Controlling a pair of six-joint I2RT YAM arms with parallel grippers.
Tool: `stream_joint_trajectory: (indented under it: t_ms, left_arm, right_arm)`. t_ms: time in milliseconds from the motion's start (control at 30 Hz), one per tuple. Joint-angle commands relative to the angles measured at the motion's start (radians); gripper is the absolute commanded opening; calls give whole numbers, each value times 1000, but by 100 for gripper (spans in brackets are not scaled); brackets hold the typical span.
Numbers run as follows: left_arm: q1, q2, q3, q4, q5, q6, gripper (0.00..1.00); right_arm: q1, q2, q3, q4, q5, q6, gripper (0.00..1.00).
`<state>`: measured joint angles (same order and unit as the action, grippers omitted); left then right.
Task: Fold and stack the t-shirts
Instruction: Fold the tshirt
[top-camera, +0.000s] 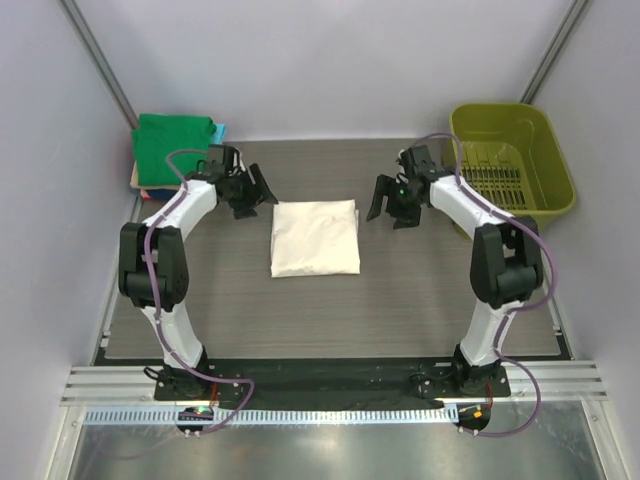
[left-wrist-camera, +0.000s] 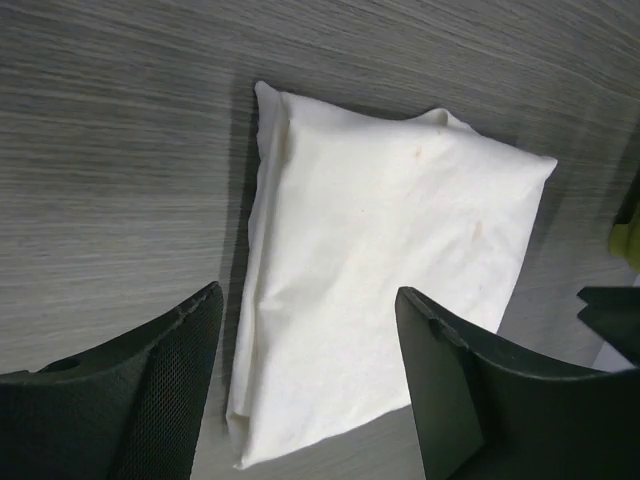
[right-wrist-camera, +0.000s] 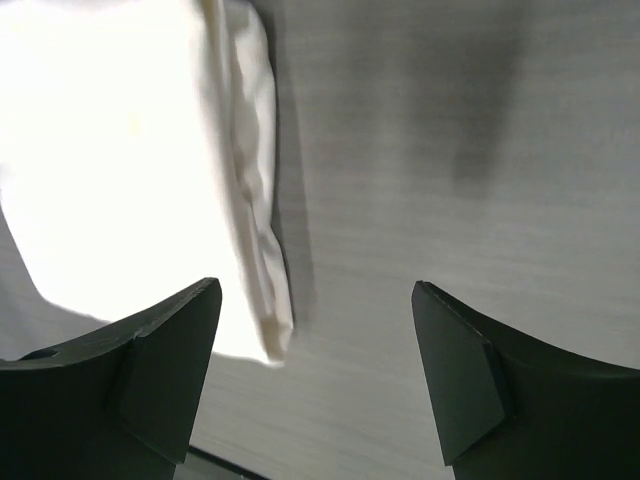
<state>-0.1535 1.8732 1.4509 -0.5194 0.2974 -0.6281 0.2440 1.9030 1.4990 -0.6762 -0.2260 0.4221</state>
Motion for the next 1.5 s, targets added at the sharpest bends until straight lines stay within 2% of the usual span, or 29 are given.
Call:
stream_joint_trajectory:
  t_ms: [0, 233, 433, 667, 1033, 1100, 1233, 1300, 1333, 1467]
  left_arm:
    - [-1, -8, -93, 185, 51, -19, 70]
    - [-9, 33, -237, 347, 51, -70, 70]
    - [-17, 99, -250, 444, 59, -85, 68]
    - [-24, 161, -276, 515, 98, -146, 62]
    - [-72, 221, -284, 582, 108, -153, 62]
    - [-92, 224, -284, 593, 102, -156, 59]
    - [-126, 245, -277, 624, 105, -170, 36]
    - [-138, 267, -261, 639, 108, -182, 17]
    - [-139, 273, -253, 654, 129, -188, 1]
    - [-135, 241, -183, 606, 155, -168, 0]
  right_arm:
    - [5, -143, -185, 110, -39, 7, 83]
    - [5, -315, -405, 147, -72, 0, 83]
    - [5, -413, -499, 144, -95, -6, 83]
    - [5, -453, -577, 152, -105, -6, 83]
    - [5, -440, -626, 185, -116, -11, 83]
    - [3, -438, -631, 187, -116, -12, 83]
    - [3, -440, -634, 187, -116, -16, 83]
    - [5, -444, -634, 188, -118, -17, 83]
    - [5, -450, -635, 187, -118, -17, 83]
    - [3, -482, -643, 187, -131, -6, 83]
